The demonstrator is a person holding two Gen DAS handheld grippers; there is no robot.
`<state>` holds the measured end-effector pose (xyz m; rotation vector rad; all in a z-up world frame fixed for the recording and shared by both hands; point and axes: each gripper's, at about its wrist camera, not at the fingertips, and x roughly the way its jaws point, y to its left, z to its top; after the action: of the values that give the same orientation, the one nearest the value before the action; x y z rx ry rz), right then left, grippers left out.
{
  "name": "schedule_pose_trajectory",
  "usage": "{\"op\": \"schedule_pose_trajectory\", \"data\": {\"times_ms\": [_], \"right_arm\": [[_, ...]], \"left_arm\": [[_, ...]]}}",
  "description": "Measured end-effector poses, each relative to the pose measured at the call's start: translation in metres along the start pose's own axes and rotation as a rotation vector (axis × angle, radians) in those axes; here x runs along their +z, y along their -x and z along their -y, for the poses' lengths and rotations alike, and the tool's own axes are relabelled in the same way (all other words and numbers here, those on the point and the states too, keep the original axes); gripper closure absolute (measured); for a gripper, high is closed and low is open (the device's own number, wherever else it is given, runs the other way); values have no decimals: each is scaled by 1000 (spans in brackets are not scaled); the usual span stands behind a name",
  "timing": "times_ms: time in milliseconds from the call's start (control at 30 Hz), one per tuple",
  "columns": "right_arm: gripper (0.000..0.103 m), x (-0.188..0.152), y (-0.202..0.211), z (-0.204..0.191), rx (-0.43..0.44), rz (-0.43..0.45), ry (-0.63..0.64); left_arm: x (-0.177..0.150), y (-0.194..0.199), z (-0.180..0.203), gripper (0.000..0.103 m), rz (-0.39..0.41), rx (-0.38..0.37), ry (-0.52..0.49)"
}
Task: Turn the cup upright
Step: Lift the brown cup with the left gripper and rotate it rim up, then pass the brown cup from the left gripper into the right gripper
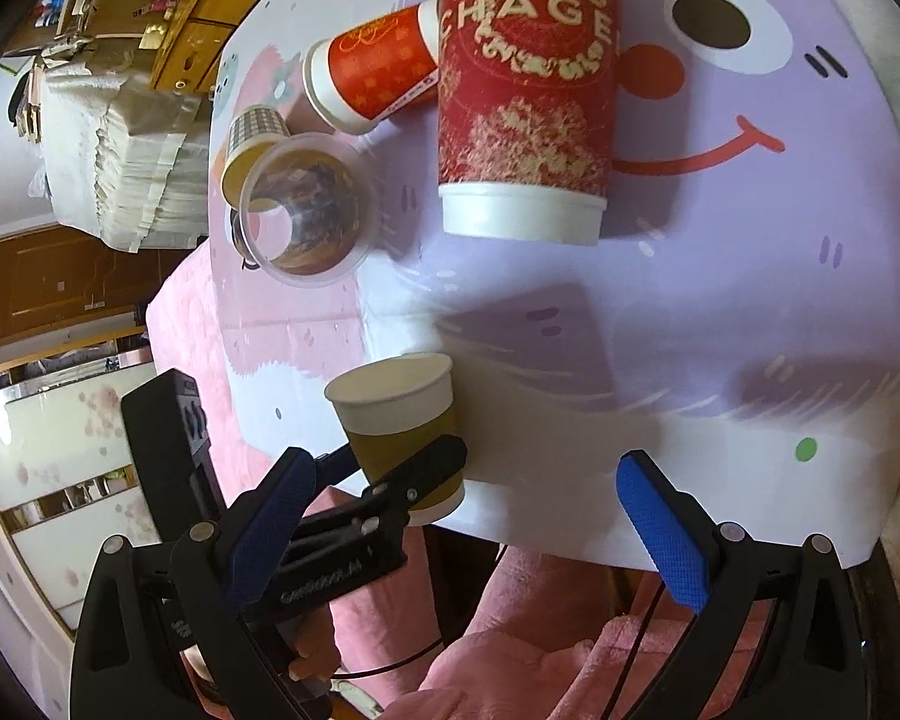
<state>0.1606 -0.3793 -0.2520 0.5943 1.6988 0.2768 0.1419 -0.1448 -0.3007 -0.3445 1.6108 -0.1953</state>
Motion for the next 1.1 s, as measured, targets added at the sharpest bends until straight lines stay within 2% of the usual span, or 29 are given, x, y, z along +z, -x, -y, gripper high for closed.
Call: {"op": "schedule_pose_trajectory", "data": {"times_ms": [167,333,433,633,833,933,1000,1100], "right_arm": [[1,-3,-8,-11,-4,-11,-24],[1,-8,-23,-23,-41,9,-55],[1,-10,-32,-28,-82,35,-85],[1,-14,-49,-38,-156,91,-123],[2,-17,-69,-52,-241,145,-132],[9,-17,-82,-62,-312,182,-121],[22,-16,-88,-67,-339,196,-112],[24,-17,-95,-76,-381,219,-126]], "left_arm": [[-6,19,7,23,-5,3,-65],[-15,48,3,23,32,16,-121],[-16,69,-5,23,86,40,-152],[-19,92,-23,23,189,150,-183],[-12,117,-62,23,272,141,-191],[-5,127,-72,23,287,132,-221],[-1,132,-78,23,285,128,-244],[3,139,-86,23,280,131,-287]]}}
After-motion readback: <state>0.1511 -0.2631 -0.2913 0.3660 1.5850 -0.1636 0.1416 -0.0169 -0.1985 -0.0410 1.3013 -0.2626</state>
